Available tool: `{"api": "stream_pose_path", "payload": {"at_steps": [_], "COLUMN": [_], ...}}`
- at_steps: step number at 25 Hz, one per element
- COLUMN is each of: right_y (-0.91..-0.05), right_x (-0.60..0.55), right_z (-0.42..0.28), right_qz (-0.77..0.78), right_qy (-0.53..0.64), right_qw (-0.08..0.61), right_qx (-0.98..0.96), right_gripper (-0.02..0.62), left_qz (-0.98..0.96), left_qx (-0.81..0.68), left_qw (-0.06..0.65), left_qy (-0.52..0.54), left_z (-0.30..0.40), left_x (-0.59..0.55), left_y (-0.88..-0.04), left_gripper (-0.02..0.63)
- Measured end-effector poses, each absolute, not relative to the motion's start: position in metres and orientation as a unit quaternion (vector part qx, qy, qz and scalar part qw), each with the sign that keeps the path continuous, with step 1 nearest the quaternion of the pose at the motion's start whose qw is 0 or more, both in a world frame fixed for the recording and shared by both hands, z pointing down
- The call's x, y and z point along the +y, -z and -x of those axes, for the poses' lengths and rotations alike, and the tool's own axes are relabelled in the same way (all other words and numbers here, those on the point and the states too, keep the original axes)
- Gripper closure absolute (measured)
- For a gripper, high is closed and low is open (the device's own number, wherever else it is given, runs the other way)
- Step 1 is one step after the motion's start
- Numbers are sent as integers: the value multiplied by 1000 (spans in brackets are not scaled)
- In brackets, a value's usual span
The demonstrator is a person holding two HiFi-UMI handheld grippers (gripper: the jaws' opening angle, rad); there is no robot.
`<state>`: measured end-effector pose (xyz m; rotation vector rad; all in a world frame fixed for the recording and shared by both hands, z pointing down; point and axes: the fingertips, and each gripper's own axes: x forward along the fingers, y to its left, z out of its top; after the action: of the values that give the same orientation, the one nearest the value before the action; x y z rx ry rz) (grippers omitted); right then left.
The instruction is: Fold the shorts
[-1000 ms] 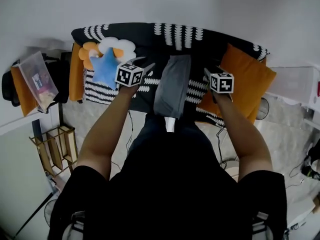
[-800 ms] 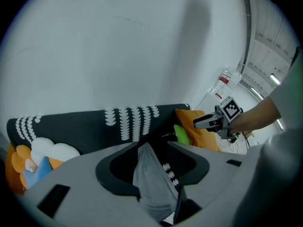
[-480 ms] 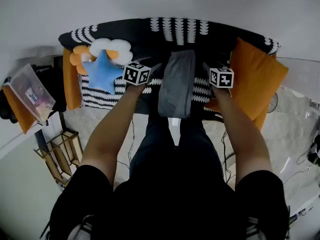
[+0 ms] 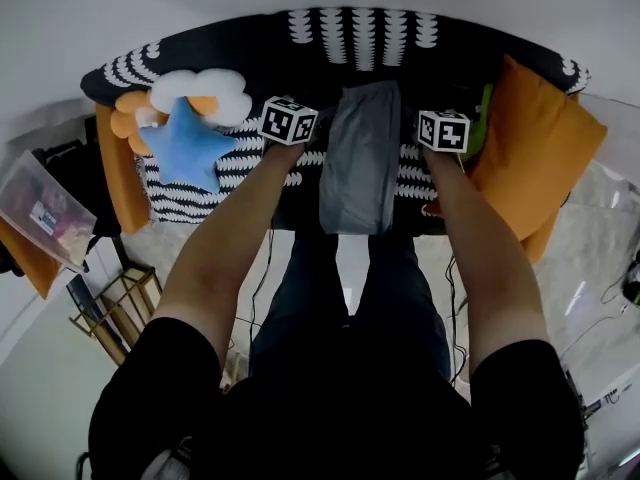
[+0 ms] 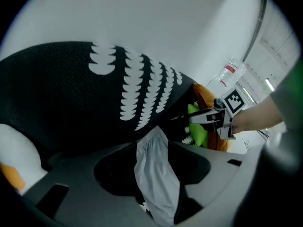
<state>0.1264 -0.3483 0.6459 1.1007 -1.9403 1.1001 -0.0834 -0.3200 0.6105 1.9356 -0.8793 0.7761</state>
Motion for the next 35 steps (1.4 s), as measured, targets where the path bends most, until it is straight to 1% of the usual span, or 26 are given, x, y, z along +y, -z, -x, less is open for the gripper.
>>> {"api": "stream_pose_path", "payload": {"at_steps": [8, 15, 22, 27, 30, 33, 35], "right_y": [-723, -775, -807, -810, -806, -808, -810], "right_x": [-358, -368, -376, -377, -375, -372, -372], "right_z": [-113, -108, -100, -102, -97, -94, -95], "right_qz": [-417, -410, -418, -425, -419, -417, -421], "right_qy": [-426, -459, -474, -493, -486, -490, -498], "right_qw": [335, 318, 326, 310, 312, 318, 316], "right_qx": [-730, -721, -703, -693, -701, -697, -689], "right_gripper": [382, 367, 362, 365, 385, 393, 421], "left_qz": [-775, -778, -774, -768, -770, -774, -775], "left_qx": [-327, -314, -318, -329, -331, -326, -323], "left_qw": [443, 444, 456, 472, 472, 473, 475], "left_qy": [-311, -315, -304, -280, -274, -267, -264], "left_z": [72, 61, 48, 42, 42, 40, 39], "left_x": [-331, -337, -345, -347, -348, -347, -347], "left_y": [-696, -761, -793, -803, -803, -801, -801], "left_gripper": [377, 371, 368, 371, 382, 408, 422]}}
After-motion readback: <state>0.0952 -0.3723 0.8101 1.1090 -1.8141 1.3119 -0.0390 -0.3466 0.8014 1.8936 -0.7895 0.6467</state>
